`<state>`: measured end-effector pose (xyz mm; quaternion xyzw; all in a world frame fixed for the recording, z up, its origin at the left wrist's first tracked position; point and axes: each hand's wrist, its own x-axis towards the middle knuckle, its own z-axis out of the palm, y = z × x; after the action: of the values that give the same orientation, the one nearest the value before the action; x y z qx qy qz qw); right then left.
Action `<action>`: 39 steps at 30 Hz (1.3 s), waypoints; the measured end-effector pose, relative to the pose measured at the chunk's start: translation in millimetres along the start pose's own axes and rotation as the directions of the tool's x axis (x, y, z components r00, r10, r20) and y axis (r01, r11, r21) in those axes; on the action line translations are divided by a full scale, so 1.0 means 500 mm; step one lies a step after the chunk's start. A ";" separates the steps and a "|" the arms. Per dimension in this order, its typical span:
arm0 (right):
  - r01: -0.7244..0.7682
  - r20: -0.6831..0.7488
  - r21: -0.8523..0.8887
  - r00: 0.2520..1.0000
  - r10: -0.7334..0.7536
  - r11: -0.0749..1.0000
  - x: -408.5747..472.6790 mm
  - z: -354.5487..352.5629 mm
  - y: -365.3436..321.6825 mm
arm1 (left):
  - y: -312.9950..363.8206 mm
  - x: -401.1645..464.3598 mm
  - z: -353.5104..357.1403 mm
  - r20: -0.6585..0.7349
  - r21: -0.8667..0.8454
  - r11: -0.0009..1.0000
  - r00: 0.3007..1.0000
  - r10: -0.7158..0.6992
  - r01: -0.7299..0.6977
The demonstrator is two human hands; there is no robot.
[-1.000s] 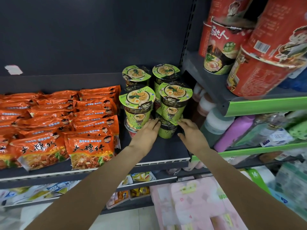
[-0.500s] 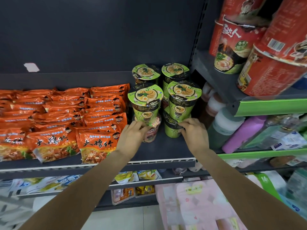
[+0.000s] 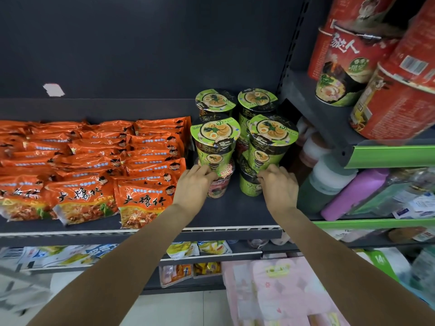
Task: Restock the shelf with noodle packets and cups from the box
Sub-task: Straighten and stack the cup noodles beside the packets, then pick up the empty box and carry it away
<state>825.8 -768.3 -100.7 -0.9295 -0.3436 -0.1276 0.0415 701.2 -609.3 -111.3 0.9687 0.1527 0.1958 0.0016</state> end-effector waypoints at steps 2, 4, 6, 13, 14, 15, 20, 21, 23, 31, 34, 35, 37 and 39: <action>0.012 0.005 -0.019 1.000 -0.012 1.000 0.001 0.000 -0.004 | 0.002 0.001 -0.001 0.011 0.006 1.000 1.000 -0.001 0.001; 0.000 0.014 -0.033 1.000 0.001 0.999 0.005 0.003 -0.007 | 0.006 0.003 -0.005 0.023 0.013 1.000 1.000 -0.019 0.019; -0.025 0.041 -0.053 0.999 0.027 0.998 0.008 -0.007 -0.011 | 0.010 0.005 -0.009 0.060 0.007 0.999 0.997 -0.037 0.037; -0.009 0.219 0.088 0.976 -0.011 0.996 -0.009 -0.031 -0.014 | 0.026 0.005 -0.024 0.166 0.042 0.993 0.979 -0.115 0.109; -0.012 0.227 0.115 0.974 -0.015 0.993 -0.014 -0.036 -0.015 | 0.028 0.005 -0.029 0.170 0.039 0.993 0.978 -0.120 0.115; -0.015 0.233 0.149 0.972 -0.020 0.989 -0.019 -0.040 -0.017 | 0.029 0.004 -0.035 0.172 0.038 0.992 0.977 -0.127 0.122; -0.022 0.215 0.366 0.975 -0.062 0.930 -0.045 -0.062 -0.049 | 0.028 -0.015 -0.082 0.159 -0.024 0.975 0.964 -0.213 0.219; -0.026 0.219 0.409 0.973 -0.071 0.912 -0.049 -0.067 -0.061 | 0.025 -0.023 -0.094 0.153 -0.064 0.967 0.960 -0.236 0.248; -0.018 0.222 0.464 0.970 -0.097 0.886 -0.057 -0.080 -0.087 | 0.011 -0.044 -0.121 0.143 -0.147 0.941 0.948 -0.285 0.305; 0.100 0.195 0.601 0.944 -0.267 0.793 -0.097 -0.144 -0.277 | -0.128 -0.207 -0.224 0.197 -0.230 0.827 0.857 -0.476 0.512; 0.129 0.219 0.608 0.921 -0.322 0.783 -0.123 -0.168 -0.393 | -0.215 -0.299 -0.264 0.222 -0.281 0.760 0.810 -0.542 0.586; 0.141 0.225 0.614 0.912 -0.343 0.776 -0.136 -0.175 -0.436 | -0.244 -0.332 -0.279 0.225 -0.297 0.741 0.799 -0.558 0.602; 0.168 0.232 0.628 0.892 -0.388 0.760 -0.167 -0.185 -0.532 | -0.305 -0.404 -0.310 0.216 -0.337 0.708 0.783 -0.584 0.621; 0.188 0.251 0.630 0.869 -0.426 0.753 -0.201 -0.190 -0.634 | -0.367 -0.478 -0.345 0.205 -0.350 0.696 0.776 -0.596 0.627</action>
<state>526.5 -606.1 -39.3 -0.8058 -0.5179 0.1619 0.2371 371.8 -515.1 -54.2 0.8477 0.4224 0.1739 0.2696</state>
